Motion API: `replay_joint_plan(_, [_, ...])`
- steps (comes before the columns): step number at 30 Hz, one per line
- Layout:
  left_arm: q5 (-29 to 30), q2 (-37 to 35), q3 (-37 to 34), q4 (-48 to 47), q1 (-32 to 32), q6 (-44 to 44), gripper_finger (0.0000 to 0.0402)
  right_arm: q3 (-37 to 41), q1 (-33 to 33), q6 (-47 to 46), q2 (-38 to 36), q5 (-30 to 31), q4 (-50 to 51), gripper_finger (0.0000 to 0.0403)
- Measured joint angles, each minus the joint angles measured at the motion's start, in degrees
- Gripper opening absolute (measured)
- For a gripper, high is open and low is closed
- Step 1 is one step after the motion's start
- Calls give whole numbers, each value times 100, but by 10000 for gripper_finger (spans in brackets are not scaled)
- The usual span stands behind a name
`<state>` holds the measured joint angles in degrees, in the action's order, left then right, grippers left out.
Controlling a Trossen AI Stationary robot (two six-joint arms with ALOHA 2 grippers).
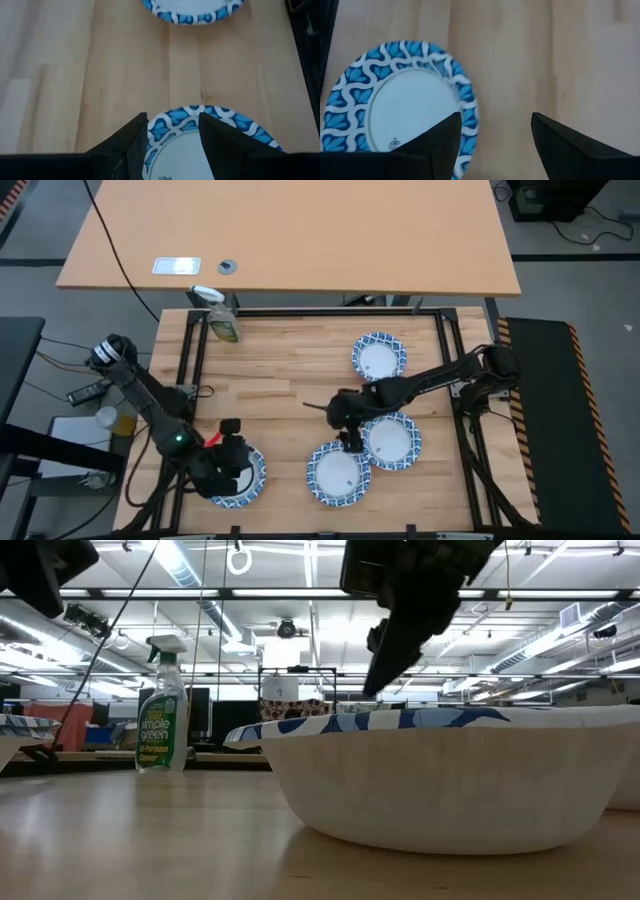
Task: Nest bowls inside each other
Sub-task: Stack the blue patterned bowl on top of the blue patterned bowl
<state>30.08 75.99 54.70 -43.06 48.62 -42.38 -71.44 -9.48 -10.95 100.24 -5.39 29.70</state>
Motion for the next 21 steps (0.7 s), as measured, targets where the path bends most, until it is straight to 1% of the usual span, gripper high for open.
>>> replay_joint_plan(3, [72, -3, 1, -37, 30, 23, 181, -141, -110, -412, 138, 162, 324, 247])
replay_joint_plan(5, [151, -56, 14, -34, 53, 119, 181, -306, -195, -467, 224, 230, 504, 247])
replay_joint_plan(7, [261, -170, 17, -86, 43, 202, 181, -483, -271, -418, 366, 296, 583, 247])
replay_joint_plan(11, [504, -427, 17, -295, 4, 306, 181, -817, -347, -309, 802, 40, 790, 247])
replay_joint_plan(14, [543, -607, 17, -322, -8, 405, 181, -1009, -371, -168, 1061, -28, 1000, 247])
replay_joint_plan(21, [529, -1012, 17, -531, 36, 423, 181, -1021, -371, -70, 1285, 18, 1005, 247])
